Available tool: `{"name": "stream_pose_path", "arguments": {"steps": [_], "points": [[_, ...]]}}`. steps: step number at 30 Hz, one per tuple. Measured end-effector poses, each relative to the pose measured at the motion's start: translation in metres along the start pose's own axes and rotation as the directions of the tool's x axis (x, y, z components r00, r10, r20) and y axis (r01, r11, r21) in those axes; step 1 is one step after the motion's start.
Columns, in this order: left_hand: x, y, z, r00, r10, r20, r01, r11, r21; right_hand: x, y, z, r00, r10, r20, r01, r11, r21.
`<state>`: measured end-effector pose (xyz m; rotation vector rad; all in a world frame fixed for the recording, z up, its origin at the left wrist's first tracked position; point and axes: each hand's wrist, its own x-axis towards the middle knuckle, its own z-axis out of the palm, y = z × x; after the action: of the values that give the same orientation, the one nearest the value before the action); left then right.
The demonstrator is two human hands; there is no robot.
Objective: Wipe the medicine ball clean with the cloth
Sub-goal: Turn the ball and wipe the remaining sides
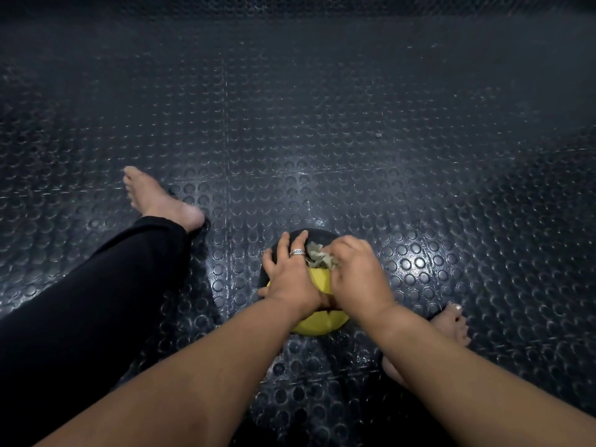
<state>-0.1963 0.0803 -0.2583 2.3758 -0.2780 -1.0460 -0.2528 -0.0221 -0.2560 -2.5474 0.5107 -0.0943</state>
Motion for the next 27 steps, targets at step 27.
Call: {"name": "stream_pose_path", "arguments": {"steps": [27], "points": [[0.017,-0.025,0.014,0.992,0.103,0.074,-0.097,0.992,-0.078,0.030,-0.022,0.000,0.984,0.171,0.048,-0.171,0.985,-0.007]]}}
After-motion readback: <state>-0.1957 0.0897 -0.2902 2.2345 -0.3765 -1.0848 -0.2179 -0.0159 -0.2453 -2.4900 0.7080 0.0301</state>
